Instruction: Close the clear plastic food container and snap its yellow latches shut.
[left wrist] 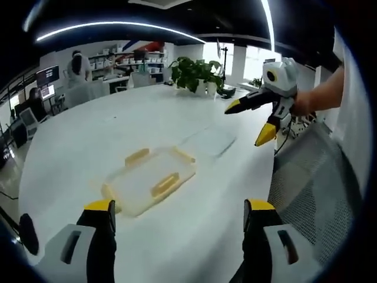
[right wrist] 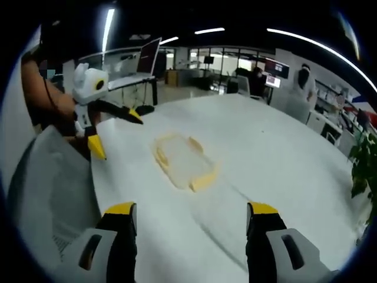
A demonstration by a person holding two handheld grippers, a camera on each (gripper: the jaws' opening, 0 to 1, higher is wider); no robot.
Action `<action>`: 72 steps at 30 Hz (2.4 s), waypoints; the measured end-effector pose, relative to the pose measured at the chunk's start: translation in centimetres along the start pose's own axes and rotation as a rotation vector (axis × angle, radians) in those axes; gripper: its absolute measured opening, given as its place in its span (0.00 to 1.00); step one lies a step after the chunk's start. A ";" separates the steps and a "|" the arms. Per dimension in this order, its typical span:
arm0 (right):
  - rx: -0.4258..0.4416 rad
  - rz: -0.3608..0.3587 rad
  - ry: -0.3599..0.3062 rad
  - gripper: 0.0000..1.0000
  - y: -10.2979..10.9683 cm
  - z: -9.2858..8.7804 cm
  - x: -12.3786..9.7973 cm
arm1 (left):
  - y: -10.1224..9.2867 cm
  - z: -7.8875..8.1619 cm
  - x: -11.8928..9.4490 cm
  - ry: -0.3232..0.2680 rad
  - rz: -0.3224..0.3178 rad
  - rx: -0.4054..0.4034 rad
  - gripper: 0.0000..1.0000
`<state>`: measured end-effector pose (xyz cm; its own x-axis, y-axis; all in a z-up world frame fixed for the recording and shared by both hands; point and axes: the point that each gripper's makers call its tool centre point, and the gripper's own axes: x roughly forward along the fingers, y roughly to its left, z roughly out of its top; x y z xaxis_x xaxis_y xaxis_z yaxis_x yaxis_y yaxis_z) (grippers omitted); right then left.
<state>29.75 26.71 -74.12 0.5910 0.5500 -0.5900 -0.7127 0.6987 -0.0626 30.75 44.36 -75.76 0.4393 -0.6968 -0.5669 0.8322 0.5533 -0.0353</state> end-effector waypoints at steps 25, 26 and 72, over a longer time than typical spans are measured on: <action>-0.078 0.051 0.030 0.73 -1.5 1.3 3.1 | 2.5 0.2 2.0 0.072 -0.047 0.109 0.84; -0.084 0.053 0.037 0.73 -1.6 1.3 3.2 | 2.6 0.2 2.1 0.074 -0.049 0.113 0.84; -0.283 0.199 0.135 0.70 -2.0 2.0 8.5 | 6.7 -0.1 4.4 0.227 -0.157 0.317 0.81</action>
<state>36.98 30.95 -77.41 0.3887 0.5838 -0.7128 -0.8961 0.4193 -0.1453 38.19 45.03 -78.57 0.2429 -0.6238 -0.7429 0.9615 0.2562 0.0993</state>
